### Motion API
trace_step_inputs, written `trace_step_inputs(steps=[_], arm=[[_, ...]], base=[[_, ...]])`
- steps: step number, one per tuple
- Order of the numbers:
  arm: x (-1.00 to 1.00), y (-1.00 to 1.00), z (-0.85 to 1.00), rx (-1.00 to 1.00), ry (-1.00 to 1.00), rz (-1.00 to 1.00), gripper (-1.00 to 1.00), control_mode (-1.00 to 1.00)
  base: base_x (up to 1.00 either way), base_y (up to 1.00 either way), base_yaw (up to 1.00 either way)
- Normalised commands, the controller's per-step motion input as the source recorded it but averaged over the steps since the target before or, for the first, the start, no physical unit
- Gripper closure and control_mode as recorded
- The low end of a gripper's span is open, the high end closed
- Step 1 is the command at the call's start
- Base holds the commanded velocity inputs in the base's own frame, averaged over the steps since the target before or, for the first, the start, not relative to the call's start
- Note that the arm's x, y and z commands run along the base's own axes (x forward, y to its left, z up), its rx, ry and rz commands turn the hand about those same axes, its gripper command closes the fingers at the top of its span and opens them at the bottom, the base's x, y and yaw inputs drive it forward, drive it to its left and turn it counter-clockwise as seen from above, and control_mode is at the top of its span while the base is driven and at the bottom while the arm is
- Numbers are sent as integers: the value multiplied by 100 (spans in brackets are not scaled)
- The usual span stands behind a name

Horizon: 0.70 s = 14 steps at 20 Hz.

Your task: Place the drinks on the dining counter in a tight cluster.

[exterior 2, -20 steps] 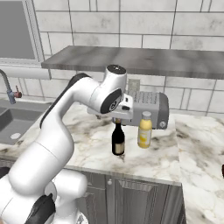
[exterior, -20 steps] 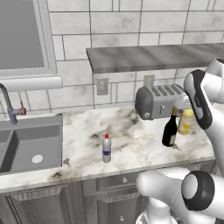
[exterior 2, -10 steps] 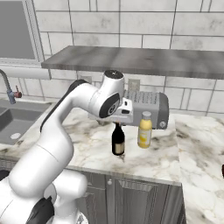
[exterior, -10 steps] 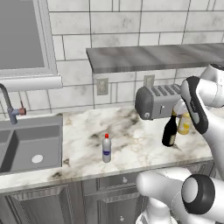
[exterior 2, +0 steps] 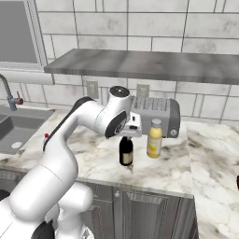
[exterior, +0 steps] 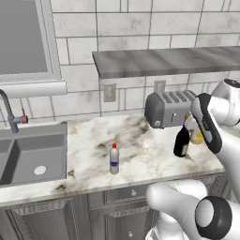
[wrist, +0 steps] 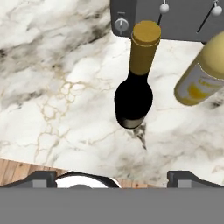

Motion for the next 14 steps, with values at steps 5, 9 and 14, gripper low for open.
trace_step_inputs(steps=[5,9,14], arm=[[3,0,-17,0,-6,0,-100,-100],[3,0,0,-2,0,0,-100,-100],[11,4,0,-7,3,0,-100,-100]], base=[[0,0,0],[0,0,0],[0,0,0]])
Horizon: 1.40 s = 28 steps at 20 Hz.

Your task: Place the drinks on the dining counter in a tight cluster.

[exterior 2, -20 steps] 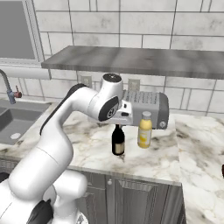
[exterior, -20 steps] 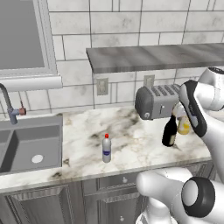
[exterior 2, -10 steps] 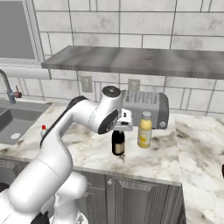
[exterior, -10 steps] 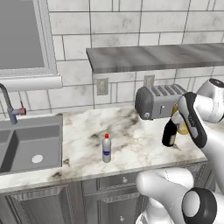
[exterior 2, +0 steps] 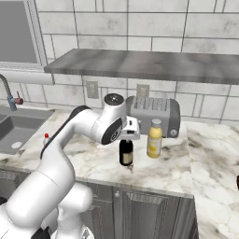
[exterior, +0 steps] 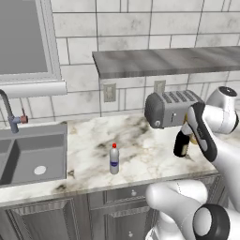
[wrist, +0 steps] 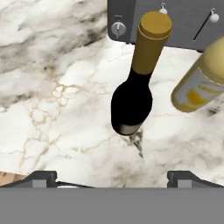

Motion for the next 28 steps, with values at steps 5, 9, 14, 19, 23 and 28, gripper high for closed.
trace_step_inputs(steps=[5,9,14,19,23,28], arm=[[19,12,0,-7,8,0,-100,-100],[17,0,0,-1,8,0,-100,-100],[12,0,-1,0,4,0,-100,-100],[14,0,-11,0,5,0,-100,-100],[26,0,-45,0,4,-4,-100,-100],[15,-14,-28,0,0,-7,-100,-100]], base=[[0,0,0],[0,0,0],[0,0,0],[0,0,0],[0,0,0],[0,0,0]])
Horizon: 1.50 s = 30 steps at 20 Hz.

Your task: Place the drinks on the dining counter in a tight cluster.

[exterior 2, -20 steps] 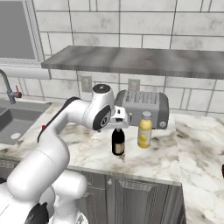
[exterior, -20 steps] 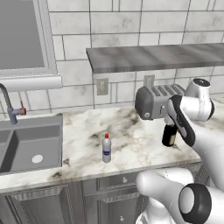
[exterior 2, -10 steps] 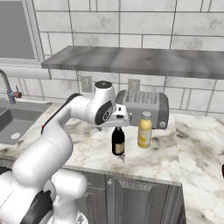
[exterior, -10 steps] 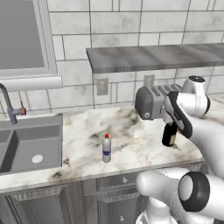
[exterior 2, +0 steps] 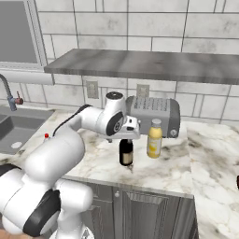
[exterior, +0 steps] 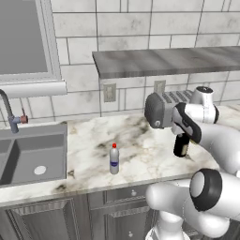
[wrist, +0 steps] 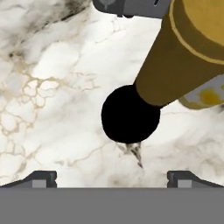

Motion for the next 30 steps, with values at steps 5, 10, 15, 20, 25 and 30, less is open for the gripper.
trace_step_inputs(steps=[5,10,15,20,25,30], arm=[[4,-23,0,0,0,-7,-100,-100],[0,-6,0,0,0,-1,-100,-100],[3,0,0,1,-1,0,-100,-100],[14,0,-1,1,-3,0,-100,-100],[15,0,-1,1,-3,0,-100,-100],[9,0,-5,0,-2,0,-100,-100]], base=[[0,0,0],[0,0,0],[0,0,0],[0,0,0],[0,0,0],[0,0,0]])
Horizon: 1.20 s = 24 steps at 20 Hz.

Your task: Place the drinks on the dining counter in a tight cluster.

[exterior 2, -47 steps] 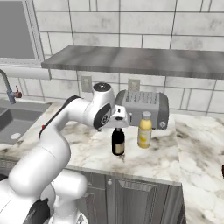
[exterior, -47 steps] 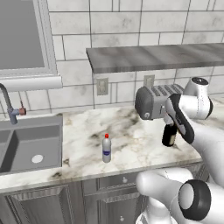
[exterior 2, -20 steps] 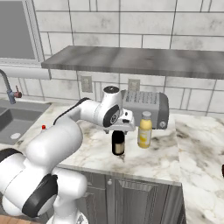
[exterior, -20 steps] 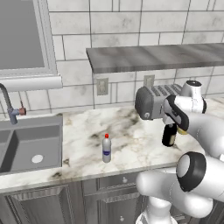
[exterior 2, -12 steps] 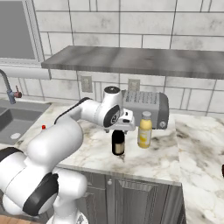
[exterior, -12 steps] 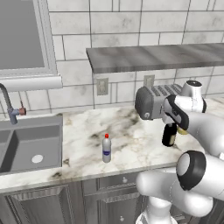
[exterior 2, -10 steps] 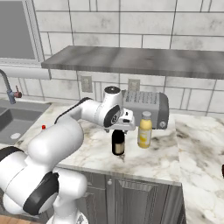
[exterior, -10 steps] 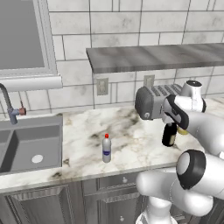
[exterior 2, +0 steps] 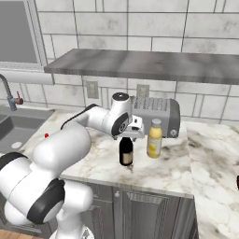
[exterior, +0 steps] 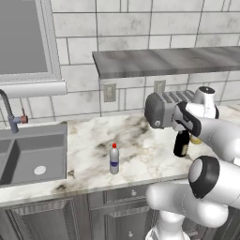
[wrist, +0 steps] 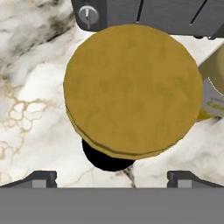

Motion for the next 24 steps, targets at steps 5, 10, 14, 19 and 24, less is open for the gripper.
trace_step_inputs(steps=[5,10,14,19,24], arm=[[6,0,-16,0,0,0,-100,-100],[2,0,-10,0,0,0,-100,-100],[5,0,0,0,0,0,-100,-100],[7,0,0,0,0,0,-100,-100],[7,0,-2,0,0,0,-100,-100]], base=[[0,0,0],[0,0,0],[0,0,0],[0,0,0],[0,0,0]])
